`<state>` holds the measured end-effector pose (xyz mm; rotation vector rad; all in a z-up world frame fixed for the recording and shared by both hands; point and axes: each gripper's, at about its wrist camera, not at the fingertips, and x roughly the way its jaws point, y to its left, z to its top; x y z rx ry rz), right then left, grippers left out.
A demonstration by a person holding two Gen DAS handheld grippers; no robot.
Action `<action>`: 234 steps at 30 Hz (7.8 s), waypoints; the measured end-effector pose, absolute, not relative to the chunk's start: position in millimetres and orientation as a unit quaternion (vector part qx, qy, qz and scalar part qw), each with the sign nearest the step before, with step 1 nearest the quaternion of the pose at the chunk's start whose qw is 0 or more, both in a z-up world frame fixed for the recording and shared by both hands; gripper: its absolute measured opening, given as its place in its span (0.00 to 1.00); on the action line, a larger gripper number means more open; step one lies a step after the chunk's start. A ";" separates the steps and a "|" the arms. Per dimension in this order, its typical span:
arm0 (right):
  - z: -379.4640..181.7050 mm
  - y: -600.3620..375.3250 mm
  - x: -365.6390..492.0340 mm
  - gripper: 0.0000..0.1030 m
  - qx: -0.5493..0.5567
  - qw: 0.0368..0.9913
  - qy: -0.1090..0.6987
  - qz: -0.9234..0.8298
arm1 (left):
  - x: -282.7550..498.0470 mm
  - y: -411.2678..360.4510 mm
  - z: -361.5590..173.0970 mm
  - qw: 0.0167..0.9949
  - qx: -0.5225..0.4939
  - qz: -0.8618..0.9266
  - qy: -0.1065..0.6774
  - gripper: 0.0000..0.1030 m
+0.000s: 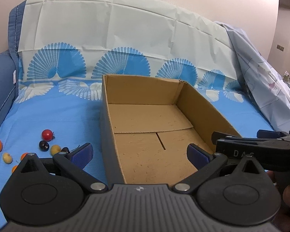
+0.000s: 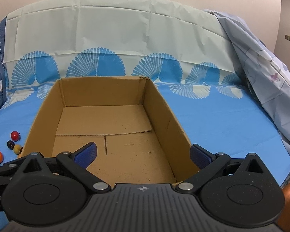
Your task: Organize fruits
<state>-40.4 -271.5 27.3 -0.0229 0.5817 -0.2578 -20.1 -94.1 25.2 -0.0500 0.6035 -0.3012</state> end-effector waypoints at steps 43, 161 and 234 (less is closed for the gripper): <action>38.9 -241.1 -38.8 0.27 0.038 0.962 0.252 -0.093 | -15.0 -49.4 54.0 0.939 0.033 -0.213 0.270 0.03; 38.6 -294.2 -2.8 0.32 -0.029 0.967 0.253 0.003 | 3.7 -108.1 14.7 0.934 0.067 -0.253 0.241 0.40; 47.2 -252.0 -1.5 0.42 -0.013 0.982 0.187 -0.033 | 13.9 -39.8 44.5 0.947 0.031 -0.226 0.225 0.10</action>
